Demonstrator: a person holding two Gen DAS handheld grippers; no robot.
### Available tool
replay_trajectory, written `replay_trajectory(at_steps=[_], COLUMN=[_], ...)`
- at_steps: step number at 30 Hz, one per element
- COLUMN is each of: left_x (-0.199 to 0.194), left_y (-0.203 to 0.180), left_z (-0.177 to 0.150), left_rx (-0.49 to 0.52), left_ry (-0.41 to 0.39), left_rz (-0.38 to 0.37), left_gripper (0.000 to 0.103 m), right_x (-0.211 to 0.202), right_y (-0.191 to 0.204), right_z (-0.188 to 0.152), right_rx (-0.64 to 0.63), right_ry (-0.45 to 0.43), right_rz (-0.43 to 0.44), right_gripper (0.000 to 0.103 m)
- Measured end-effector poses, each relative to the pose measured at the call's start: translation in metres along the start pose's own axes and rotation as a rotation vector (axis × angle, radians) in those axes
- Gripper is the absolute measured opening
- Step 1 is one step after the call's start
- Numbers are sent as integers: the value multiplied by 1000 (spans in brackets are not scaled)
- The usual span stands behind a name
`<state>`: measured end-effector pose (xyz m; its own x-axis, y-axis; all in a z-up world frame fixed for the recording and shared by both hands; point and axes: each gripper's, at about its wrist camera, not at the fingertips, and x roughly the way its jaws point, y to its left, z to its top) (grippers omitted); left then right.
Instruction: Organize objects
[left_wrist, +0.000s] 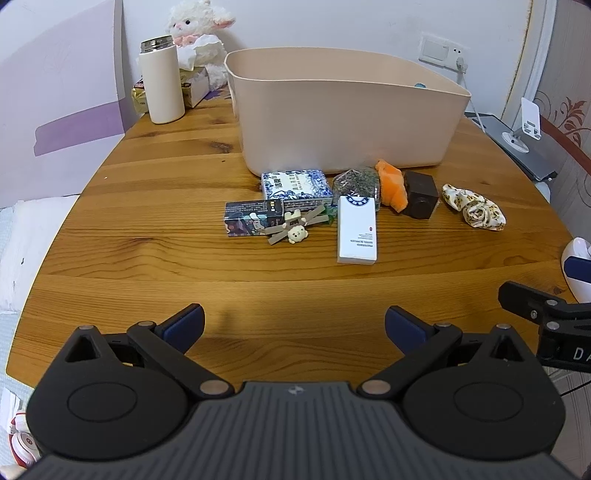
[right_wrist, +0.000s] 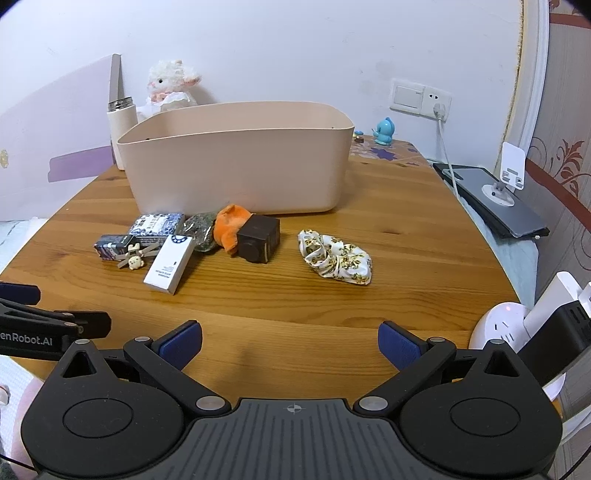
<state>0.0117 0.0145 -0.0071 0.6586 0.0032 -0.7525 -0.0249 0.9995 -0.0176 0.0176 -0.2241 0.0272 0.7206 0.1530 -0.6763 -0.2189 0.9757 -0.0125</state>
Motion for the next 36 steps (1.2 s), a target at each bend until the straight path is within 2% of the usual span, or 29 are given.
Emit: replay_trajectory(at_steps=[13,21,30,35,36], left_x=[21,45,77,94,94], left_y=[27,44,55,57,56], left_z=[21,45,72,76,75], left_rx=[-67,-114,-154,-149,-147], left_ry=[-4,-5,-4,23,24], left_rz=[36,63,37,38,39], left_gripper=[103,103,103,103,103], right_x=[27,60,93,107,110], right_y=[-11,-22,-30,-29,-29], right_z=[9,24,43,48,48], right_rx=[-9,-30,-19,-20,-22], right_ry=[1,15,1,1,4], right_rz=[-78,-126,-111,-107,-108], right_gripper=[103,103,103,102,99])
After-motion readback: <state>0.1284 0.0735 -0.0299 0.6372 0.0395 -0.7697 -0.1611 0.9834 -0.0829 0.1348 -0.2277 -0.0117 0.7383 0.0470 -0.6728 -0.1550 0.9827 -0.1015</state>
